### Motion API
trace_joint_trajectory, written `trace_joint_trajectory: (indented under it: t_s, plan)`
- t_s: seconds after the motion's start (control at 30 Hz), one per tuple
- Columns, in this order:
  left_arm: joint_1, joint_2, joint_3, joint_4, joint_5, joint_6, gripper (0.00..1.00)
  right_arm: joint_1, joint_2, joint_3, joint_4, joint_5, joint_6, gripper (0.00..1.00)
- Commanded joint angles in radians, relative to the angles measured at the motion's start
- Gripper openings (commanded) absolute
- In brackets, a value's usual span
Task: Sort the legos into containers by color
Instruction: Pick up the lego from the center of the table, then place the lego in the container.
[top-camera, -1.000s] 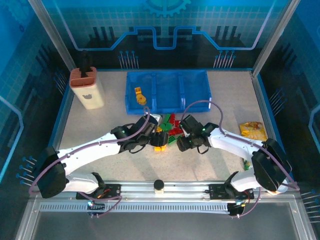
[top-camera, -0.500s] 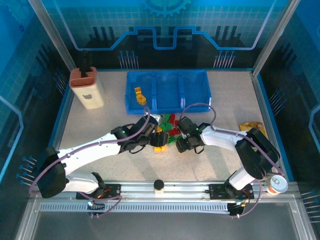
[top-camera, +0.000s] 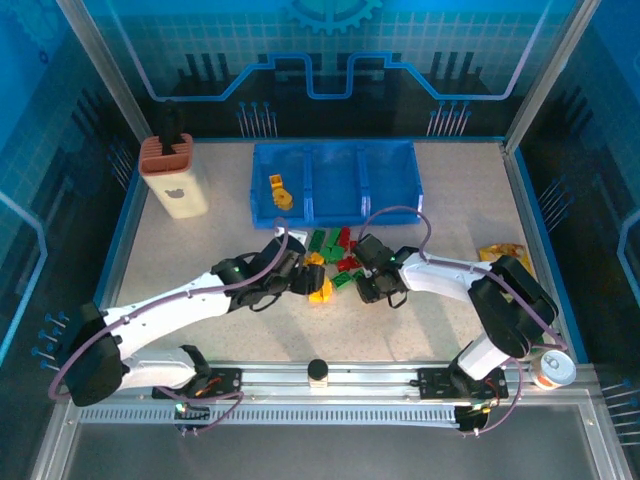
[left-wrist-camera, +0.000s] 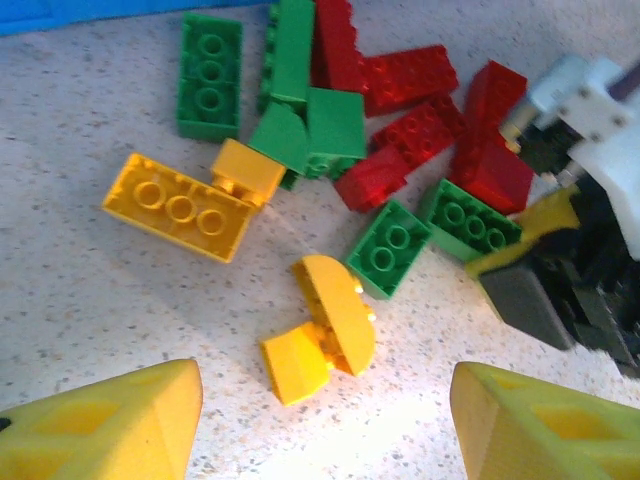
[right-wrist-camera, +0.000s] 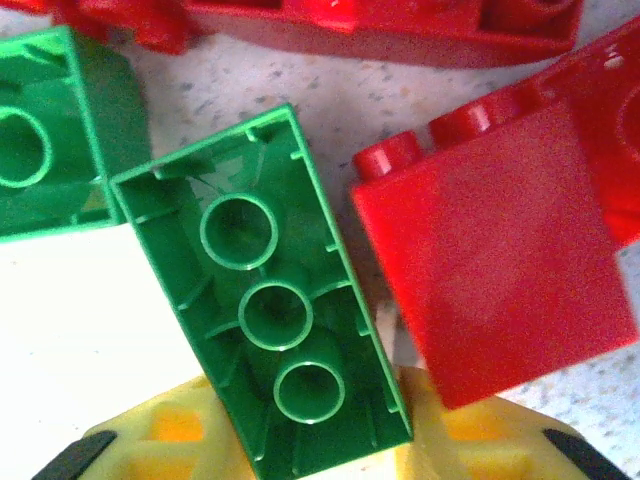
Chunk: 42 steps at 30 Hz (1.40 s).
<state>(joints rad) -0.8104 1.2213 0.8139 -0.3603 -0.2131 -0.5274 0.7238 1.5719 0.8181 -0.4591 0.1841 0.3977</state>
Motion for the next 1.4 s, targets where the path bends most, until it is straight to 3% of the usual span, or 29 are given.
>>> trace_joint_trajectory:
  t_s: [0.0, 0.2, 0.37, 0.73, 0.97, 1.1, 1.23, 1.37]
  plan:
    - [0.046, -0.034, -0.038, -0.005, -0.011, -0.039, 0.68, 0.035, -0.062, 0.028, -0.054, 0.015, 0.02, 0.31]
    - [0.092, -0.024, -0.072, -0.02, -0.006, -0.072, 0.67, 0.059, -0.169, 0.107, -0.113, 0.042, 0.011, 0.29]
    - [0.09, -0.025, -0.09, -0.025, 0.003, -0.078, 0.67, -0.004, -0.152, 0.246, -0.128, 0.032, -0.048, 0.29]
    - [0.038, -0.162, -0.114, -0.085, -0.005, -0.082, 0.67, -0.191, 0.28, 0.797, -0.233, -0.06, -0.145, 0.3]
    - [0.011, -0.225, -0.134, -0.08, 0.005, -0.089, 0.67, -0.204, 0.504, 1.052, -0.314, -0.041, -0.157, 0.33]
    - [-0.001, -0.212, -0.107, -0.084, 0.016, -0.073, 0.66, -0.205, 0.587, 1.171, -0.36, -0.028, -0.149, 0.43]
    - [-0.012, -0.194, -0.072, -0.097, 0.011, -0.053, 0.66, -0.194, 0.602, 1.254, -0.402, -0.007, -0.148, 0.69]
    - [-0.029, -0.173, -0.044, -0.105, 0.005, -0.033, 0.67, -0.17, 0.526, 1.228, -0.396, 0.021, -0.157, 0.73]
